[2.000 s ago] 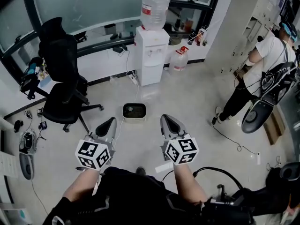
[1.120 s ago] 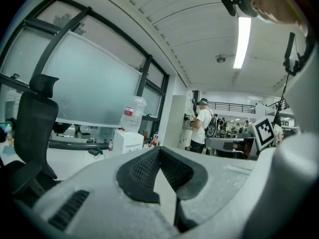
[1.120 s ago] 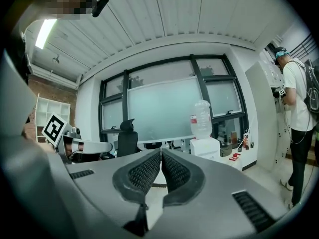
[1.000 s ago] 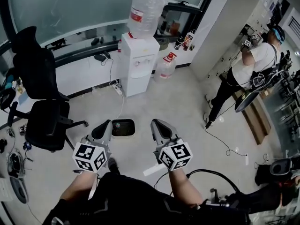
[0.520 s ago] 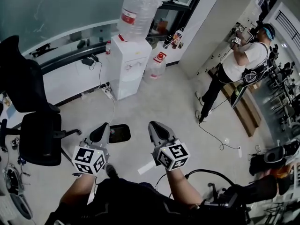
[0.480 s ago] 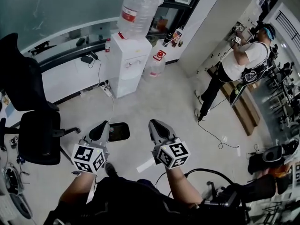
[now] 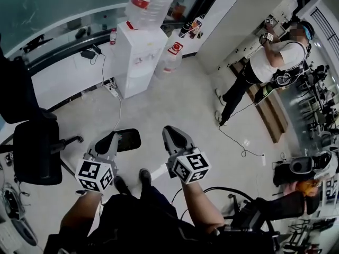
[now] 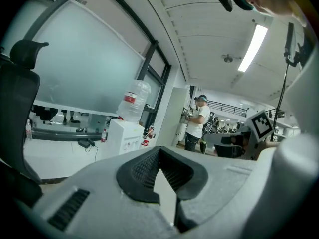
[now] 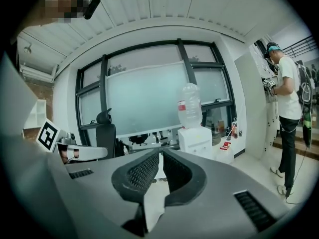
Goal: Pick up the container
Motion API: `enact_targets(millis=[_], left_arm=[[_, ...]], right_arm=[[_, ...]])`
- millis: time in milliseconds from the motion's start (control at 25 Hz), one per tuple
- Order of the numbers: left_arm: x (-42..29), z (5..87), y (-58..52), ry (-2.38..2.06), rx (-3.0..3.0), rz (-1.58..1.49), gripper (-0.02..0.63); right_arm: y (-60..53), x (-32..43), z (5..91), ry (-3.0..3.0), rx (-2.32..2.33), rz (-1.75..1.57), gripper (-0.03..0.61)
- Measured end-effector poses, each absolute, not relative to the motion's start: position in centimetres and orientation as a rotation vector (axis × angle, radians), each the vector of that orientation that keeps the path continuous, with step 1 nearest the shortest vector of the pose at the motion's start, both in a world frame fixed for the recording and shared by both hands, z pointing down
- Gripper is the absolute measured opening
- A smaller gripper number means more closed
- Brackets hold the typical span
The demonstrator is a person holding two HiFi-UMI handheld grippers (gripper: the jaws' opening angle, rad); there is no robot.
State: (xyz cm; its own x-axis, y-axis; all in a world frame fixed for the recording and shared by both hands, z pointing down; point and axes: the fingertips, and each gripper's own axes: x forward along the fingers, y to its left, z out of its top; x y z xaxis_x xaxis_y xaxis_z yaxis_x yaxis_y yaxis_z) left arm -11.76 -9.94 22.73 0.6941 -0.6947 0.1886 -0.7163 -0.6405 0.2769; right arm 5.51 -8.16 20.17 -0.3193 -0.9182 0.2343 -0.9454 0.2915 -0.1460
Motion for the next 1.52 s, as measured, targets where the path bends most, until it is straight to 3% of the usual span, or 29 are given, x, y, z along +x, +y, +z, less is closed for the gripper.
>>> enact_targets(millis=[760, 920, 1520], left_arm=[[-6.7, 36.1, -14.5, -1.141, 2.347, 0.303, 0.009], [-5.6, 38.8, -15.4, -1.154, 2.321, 0.325, 0.009], [-2.0, 48.3, -17.1, -1.189, 2.241, 0.424, 0.009]], right_arm=[[-15.0, 9.9, 33.6, -2.451, 1.56, 0.599, 0.016], [-16.0, 11.4, 36.9, -2.45, 1.525, 0.668, 0.114], [-18.4, 13.6, 46.6, -2.567, 1.372, 0.892, 0.146]])
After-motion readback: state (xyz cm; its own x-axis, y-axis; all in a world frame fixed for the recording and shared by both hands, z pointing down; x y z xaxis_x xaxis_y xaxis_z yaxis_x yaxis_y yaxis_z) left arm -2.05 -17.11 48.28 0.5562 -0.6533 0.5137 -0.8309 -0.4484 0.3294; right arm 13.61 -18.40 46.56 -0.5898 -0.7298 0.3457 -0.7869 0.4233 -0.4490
